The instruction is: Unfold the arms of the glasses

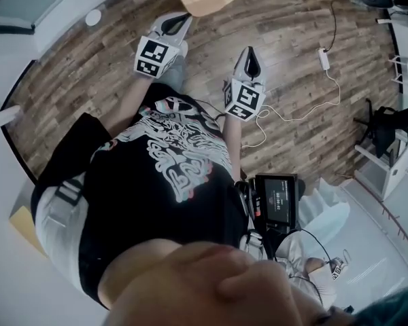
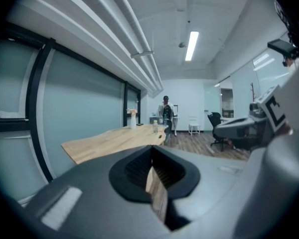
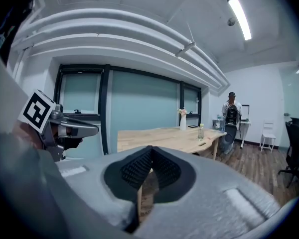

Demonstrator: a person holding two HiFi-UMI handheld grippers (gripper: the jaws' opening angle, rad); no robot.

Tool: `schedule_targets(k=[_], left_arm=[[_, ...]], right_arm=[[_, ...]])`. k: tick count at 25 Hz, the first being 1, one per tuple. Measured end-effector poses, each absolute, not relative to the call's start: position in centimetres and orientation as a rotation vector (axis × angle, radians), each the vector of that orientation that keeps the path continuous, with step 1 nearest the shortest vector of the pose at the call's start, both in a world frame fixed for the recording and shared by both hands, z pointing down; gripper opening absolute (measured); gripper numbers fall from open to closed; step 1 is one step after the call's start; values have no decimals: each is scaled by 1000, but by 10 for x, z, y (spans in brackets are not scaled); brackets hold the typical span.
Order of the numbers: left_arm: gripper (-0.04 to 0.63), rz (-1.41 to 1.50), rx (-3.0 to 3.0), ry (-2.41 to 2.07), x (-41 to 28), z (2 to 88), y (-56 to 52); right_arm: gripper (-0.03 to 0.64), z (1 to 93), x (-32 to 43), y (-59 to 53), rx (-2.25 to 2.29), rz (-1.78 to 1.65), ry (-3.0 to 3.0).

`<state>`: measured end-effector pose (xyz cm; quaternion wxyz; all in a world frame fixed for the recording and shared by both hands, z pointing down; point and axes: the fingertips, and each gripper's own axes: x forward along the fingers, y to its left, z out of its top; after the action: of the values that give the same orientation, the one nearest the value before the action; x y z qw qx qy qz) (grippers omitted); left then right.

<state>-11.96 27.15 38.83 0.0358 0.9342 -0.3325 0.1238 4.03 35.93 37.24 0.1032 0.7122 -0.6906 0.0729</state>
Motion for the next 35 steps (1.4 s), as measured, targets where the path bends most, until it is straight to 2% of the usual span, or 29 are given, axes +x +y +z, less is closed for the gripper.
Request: schedule_targets(k=[21, 35], left_arm=[[-11, 491, 2845, -883, -56, 419, 26], [-11, 489, 2900, -819, -42, 425, -45]], right_arm=[[-1, 393, 79, 122, 2053, 288, -1962], [-2, 399, 105, 77, 2194, 295, -1819]])
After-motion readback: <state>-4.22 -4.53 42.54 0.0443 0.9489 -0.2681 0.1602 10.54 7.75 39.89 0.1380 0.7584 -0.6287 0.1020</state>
